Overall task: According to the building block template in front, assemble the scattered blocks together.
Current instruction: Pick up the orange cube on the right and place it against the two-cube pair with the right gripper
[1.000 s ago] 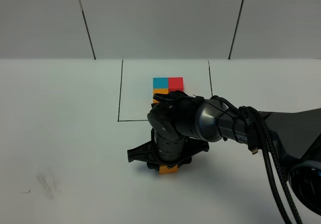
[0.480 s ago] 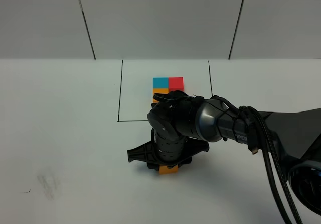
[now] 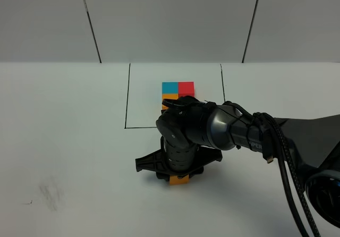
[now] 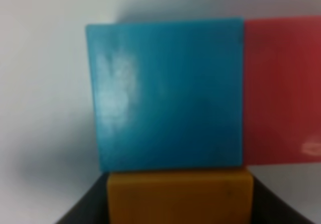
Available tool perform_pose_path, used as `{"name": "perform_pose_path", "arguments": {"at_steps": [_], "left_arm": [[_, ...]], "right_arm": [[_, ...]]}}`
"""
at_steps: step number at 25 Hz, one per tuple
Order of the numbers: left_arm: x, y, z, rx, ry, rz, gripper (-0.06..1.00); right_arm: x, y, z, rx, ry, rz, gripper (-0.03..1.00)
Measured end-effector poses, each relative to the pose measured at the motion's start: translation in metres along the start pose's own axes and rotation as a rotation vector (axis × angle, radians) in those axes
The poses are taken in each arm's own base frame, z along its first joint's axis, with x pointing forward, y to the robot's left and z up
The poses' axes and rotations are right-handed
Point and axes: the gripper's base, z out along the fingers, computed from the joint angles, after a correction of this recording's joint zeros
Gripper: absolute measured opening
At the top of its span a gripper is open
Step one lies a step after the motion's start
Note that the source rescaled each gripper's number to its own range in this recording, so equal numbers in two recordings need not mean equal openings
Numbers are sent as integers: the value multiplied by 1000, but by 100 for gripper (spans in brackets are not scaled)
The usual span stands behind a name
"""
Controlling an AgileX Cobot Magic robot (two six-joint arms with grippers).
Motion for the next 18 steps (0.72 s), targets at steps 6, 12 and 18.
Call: {"name": "perform_pose_path", "arguments": {"at_steps": [6,12,18], "left_arm": [[0,0,0,0,0,0,65],[0,0,0,0,0,0,65],[0,0,0,0,0,0,65]], "right_arm": [[1,0,0,-4,14,21,1],[2,1,0,-8,17,-34,19],[2,2,0,-20,18,-60,55]]}}
